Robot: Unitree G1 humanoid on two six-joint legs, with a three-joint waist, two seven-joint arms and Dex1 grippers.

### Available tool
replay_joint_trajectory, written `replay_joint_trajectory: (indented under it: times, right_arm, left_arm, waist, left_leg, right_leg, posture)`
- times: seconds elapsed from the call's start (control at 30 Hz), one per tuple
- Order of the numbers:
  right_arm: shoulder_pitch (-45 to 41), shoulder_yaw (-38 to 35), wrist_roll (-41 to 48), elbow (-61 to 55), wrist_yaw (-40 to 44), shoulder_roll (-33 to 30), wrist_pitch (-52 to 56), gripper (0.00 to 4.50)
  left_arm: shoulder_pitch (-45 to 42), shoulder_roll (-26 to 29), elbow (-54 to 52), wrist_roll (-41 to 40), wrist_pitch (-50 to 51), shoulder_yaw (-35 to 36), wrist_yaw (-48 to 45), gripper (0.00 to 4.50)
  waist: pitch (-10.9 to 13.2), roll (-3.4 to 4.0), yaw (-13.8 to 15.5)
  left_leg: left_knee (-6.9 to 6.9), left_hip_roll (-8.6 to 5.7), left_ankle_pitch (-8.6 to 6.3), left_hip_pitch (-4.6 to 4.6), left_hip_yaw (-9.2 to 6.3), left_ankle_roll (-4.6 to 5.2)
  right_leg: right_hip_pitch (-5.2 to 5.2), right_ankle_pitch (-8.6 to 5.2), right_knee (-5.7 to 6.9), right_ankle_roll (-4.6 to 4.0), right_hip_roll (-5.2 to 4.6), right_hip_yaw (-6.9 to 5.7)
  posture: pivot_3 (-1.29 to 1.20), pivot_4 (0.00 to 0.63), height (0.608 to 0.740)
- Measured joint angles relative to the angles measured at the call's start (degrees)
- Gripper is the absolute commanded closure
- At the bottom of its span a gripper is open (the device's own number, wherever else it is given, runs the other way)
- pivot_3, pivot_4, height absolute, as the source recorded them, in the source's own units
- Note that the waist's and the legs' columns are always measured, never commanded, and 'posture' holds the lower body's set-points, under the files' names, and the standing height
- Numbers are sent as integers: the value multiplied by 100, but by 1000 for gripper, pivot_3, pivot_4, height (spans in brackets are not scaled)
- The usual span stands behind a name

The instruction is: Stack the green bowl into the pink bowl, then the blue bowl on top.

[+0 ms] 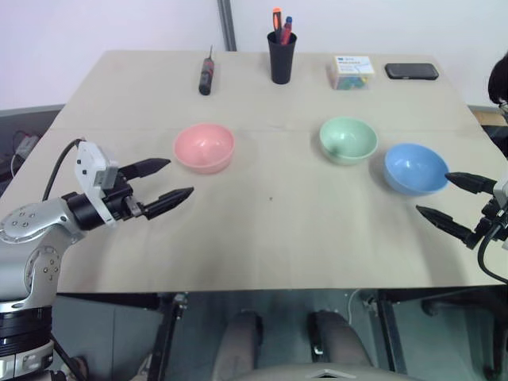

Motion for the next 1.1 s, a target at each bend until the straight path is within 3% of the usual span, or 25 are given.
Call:
replay_joint_trajectory:
  times: [0.47,0.6,0.77,0.87,1.07,1.1]
  right_arm:
    - [-536,519,-330,-145,-444,-2,213,101]
    - [-906,915,-305,-211,-358,111,-12,101]
    - [-1306,1839,-68,-643,-284,654,-32,101]
    - [-1455,2287,-224,-735,-376,846,-108,101]
    - [-1515,2601,-426,-739,-422,972,-226,101]
    - [-1510,2603,-435,-742,-438,978,-245,10]
  left_arm:
    - [-296,-226,-137,-107,170,-220,91,0]
    - [-449,-333,-350,528,122,-481,811,0]
    - [-1223,121,-458,2058,318,-1726,1522,0]
    - [-2025,428,-259,2985,294,-2561,1442,0]
    - [-3001,393,402,4144,355,-3934,864,0]
    - [-3134,332,516,4266,382,-4072,802,245]
  waist:
    - [0,0,-9]
    - [-1,-1,1]
    - [1,-8,14]
    - [1,-8,18]
    - [2,-7,9]
    - [2,-7,10]
  left_leg:
    - [2,0,0,2,1,0]
    - [2,-1,0,1,-4,0]
    - [3,-2,1,-5,-12,-1]
    - [3,-5,1,-6,-9,-1]
    - [3,-4,1,-12,-8,-1]
    - [3,-4,1,-13,-11,0]
  right_leg:
    - [0,1,2,0,0,2]
    - [2,1,3,1,1,-1]
    - [1,1,3,0,3,-9]
    - [1,1,0,0,3,-7]
    - [-6,1,1,0,6,-6]
    - [-6,1,1,0,7,-7]
  posture:
    - [0,150,740]
    - [0,150,740]
    - [0,150,740]
    - [0,150,740]
    - [0,150,740]
    - [0,150,740]
